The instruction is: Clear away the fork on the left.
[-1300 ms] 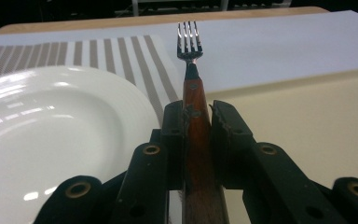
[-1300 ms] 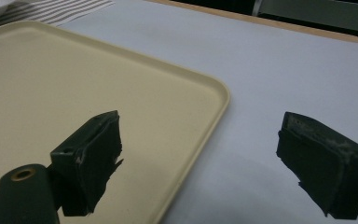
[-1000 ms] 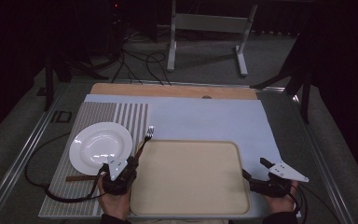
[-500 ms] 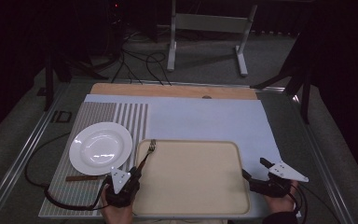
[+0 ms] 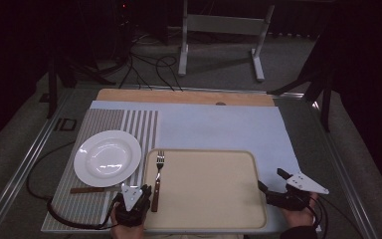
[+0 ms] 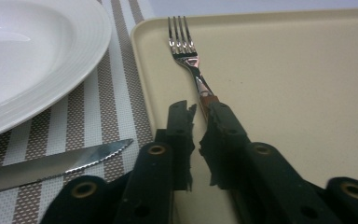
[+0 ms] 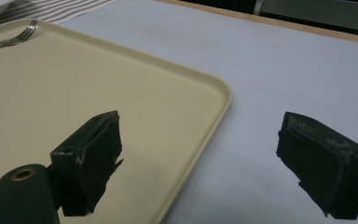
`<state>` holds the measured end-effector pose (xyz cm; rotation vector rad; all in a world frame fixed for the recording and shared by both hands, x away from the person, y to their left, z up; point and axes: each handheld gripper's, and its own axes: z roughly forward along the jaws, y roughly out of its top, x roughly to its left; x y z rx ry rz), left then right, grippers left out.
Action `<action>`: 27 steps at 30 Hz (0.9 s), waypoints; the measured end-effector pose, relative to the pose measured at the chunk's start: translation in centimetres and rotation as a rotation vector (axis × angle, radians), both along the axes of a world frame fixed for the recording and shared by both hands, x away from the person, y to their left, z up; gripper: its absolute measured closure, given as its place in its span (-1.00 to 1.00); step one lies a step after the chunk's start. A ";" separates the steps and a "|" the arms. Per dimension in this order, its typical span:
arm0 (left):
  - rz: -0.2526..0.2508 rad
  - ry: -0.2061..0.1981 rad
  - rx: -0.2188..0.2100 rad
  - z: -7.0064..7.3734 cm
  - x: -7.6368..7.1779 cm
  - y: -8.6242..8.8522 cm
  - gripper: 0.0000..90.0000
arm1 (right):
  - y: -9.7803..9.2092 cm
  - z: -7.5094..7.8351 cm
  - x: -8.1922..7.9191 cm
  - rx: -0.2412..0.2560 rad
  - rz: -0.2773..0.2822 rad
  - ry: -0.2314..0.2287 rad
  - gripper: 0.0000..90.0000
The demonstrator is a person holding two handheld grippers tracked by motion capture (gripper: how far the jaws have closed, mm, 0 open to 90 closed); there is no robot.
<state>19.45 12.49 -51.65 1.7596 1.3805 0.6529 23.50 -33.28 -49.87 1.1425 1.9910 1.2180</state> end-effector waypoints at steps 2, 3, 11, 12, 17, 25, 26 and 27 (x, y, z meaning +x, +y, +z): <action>0.004 -0.007 0.000 0.1 0.1 0.1 0.67 | 0.0 0.0 0.0 0.000 0.000 0.001 -0.71; 0.005 -0.010 -0.004 0.2 0.1 0.1 0.62 | 0.0 0.0 0.0 0.000 0.000 0.000 -0.71; -0.068 -0.072 -0.058 1.9 1.5 1.2 0.03 | -0.1 0.0 0.0 0.003 0.002 -0.001 -0.71; -0.081 -0.084 -0.067 2.2 1.7 1.4 -0.02 | -0.1 0.0 0.0 0.001 0.002 0.000 -0.71; -0.122 -0.117 -0.091 3.9 3.0 2.3 -0.25 | -0.1 0.0 0.0 0.003 0.001 0.000 -0.71; -0.170 -0.178 -0.096 6.8 4.5 4.5 -0.66 | -0.2 0.0 0.0 0.004 0.001 -0.004 -0.71; -0.172 -0.190 -0.091 7.1 4.7 4.9 -0.67 | -0.2 0.0 0.0 0.005 0.001 -0.004 -0.71; -0.172 -0.198 -0.079 7.4 4.9 5.3 -0.68 | -0.2 0.0 0.0 0.006 0.002 -0.003 -0.71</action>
